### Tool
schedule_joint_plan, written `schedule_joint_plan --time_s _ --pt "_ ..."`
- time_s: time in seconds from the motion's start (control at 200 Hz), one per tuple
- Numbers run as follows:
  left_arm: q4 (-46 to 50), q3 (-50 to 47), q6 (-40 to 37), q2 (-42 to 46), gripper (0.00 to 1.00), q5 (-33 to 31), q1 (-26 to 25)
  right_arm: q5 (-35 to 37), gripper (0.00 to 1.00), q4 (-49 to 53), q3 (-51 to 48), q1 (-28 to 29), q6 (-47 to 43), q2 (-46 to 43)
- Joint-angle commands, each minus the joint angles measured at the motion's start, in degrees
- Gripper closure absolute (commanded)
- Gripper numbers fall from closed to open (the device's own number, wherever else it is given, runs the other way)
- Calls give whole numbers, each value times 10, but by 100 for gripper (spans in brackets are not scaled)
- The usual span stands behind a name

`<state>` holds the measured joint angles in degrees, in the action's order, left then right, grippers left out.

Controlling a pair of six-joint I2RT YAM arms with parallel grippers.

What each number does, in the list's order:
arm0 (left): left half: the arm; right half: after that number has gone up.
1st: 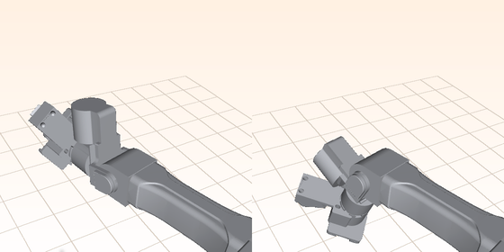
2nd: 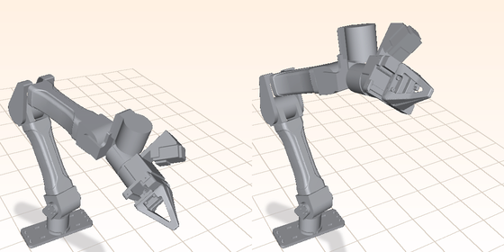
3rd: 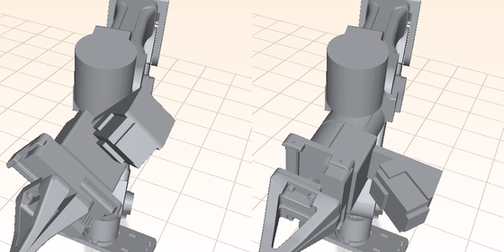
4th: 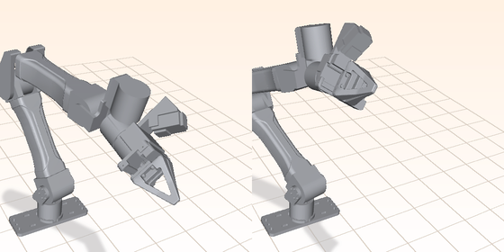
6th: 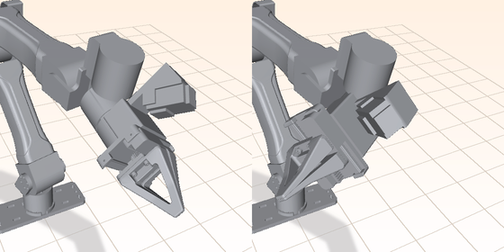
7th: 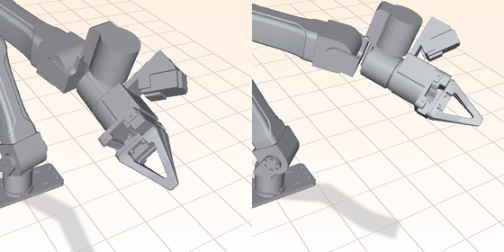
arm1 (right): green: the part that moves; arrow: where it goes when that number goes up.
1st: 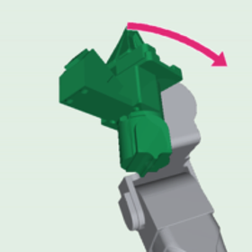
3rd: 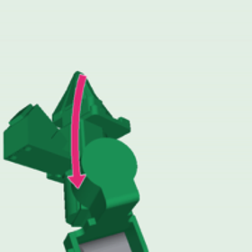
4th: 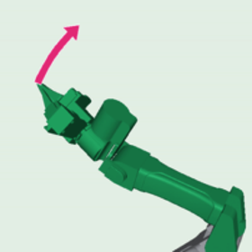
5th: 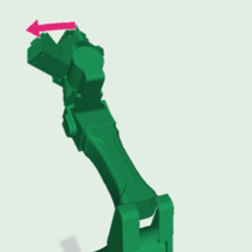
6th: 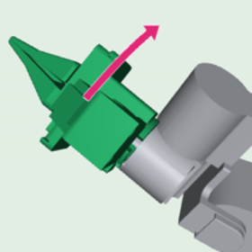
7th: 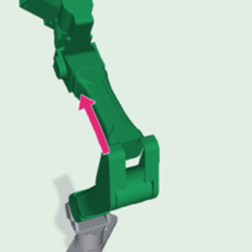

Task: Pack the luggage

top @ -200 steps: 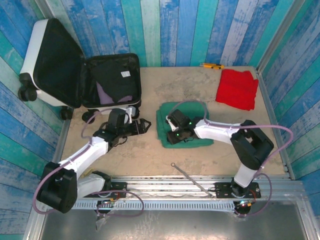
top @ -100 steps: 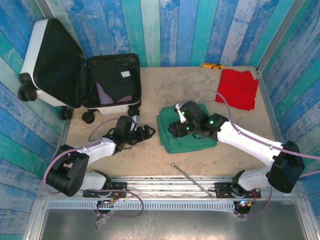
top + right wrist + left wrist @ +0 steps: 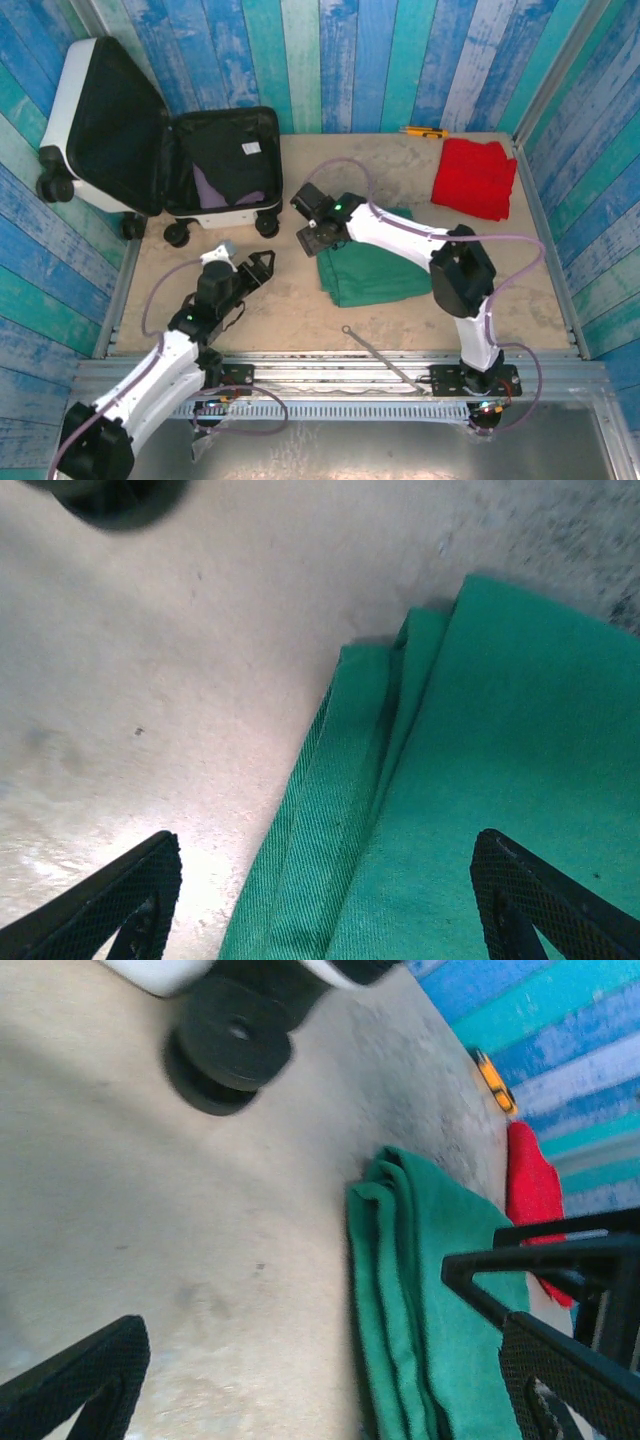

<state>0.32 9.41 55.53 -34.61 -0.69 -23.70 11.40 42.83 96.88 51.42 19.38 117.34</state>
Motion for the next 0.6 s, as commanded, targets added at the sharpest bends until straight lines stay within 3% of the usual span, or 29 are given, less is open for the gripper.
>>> schedule_joint_plan --time_s 0.0,0.16,0.421,0.491,0.591 --pt "56 -36 37 55 6 -43 8 48 22 69 33 19 21 34" --pt "70 -60 41 82 6 -36 9 80 22 104 66 30 31 88" --pt "34 -55 19 47 6 4 9 129 24 139 74 27 39 135" --pt "0 -54 8 30 6 38 9 101 24 125 57 19 37 134" --pt "-47 -42 -15 -9 6 105 9 58 34 74 6 3 34 114"
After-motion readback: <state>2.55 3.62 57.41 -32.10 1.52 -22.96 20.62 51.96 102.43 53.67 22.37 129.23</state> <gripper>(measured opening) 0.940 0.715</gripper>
